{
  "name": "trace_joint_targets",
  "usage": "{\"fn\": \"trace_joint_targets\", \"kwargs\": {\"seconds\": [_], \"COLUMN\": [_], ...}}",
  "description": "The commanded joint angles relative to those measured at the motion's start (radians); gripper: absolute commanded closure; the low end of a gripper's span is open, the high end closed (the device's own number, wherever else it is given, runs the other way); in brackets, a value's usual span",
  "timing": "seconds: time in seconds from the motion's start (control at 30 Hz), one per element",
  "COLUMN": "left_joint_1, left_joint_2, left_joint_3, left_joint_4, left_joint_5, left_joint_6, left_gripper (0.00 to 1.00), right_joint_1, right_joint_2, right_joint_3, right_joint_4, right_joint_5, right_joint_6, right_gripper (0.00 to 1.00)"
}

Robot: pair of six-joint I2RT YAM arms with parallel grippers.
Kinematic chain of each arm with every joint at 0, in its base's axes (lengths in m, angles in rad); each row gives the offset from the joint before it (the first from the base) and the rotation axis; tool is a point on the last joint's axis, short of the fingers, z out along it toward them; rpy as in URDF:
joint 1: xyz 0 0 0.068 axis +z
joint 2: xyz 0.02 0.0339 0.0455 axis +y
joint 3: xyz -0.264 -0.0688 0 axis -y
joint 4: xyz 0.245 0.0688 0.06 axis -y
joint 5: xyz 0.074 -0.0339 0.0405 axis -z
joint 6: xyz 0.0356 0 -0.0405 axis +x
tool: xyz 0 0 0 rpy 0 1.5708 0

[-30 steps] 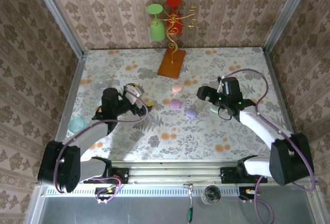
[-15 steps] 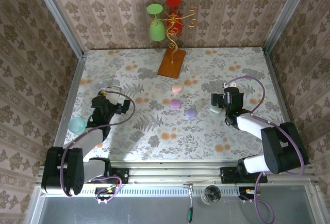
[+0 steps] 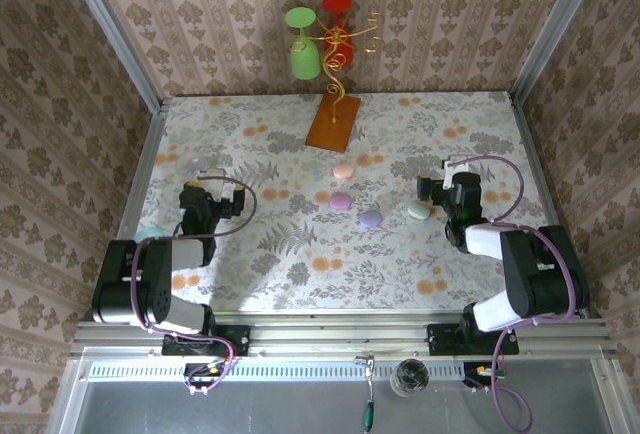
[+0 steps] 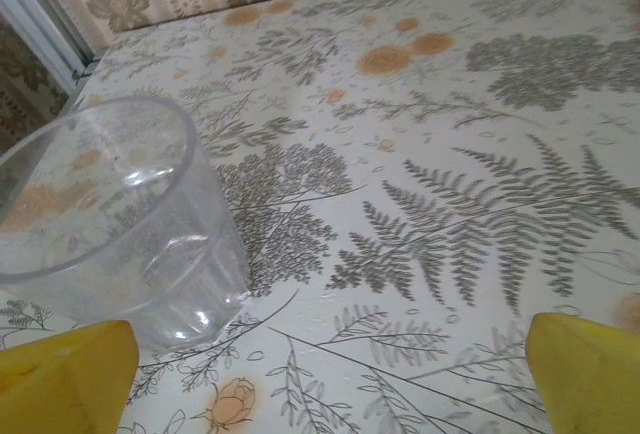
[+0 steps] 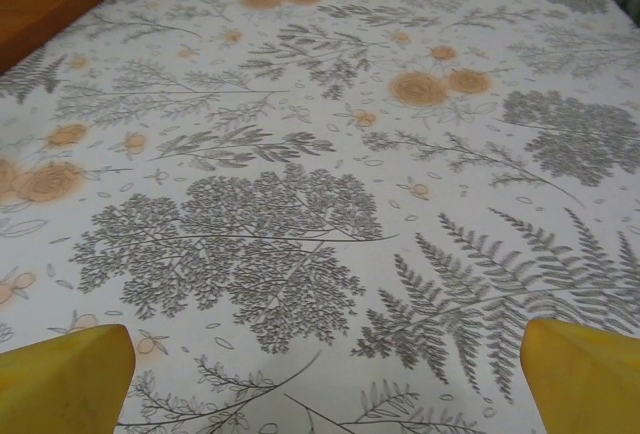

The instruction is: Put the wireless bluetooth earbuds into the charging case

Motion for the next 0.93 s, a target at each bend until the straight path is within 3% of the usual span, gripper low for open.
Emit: {"fn": "trace_joint_targets", "kwargs": {"seconds": [0.0, 0.9], "left_joint_1": [0.021, 0.04], "left_joint_2": [0.083, 0.077], "left_joint_3": [0.037, 0.054], "left_joint_4": [0.102, 0.059], "left_joint_5": [-0.045, -0.021], "left_joint_6": [-0.037, -0.056], "left_gripper": [0.0, 0.0], "right_joint_1": [-0.014, -0.037], "right_joint_2": [0.031, 0.041], "right_joint_3": [-0.039, -0.019], "right_joint_4": [0.149, 0.119], "right_joint_5": [-0.112, -0.085], "right_joint_6": [-0.008, 0.033], "right_gripper": [0.0, 0.0]}}
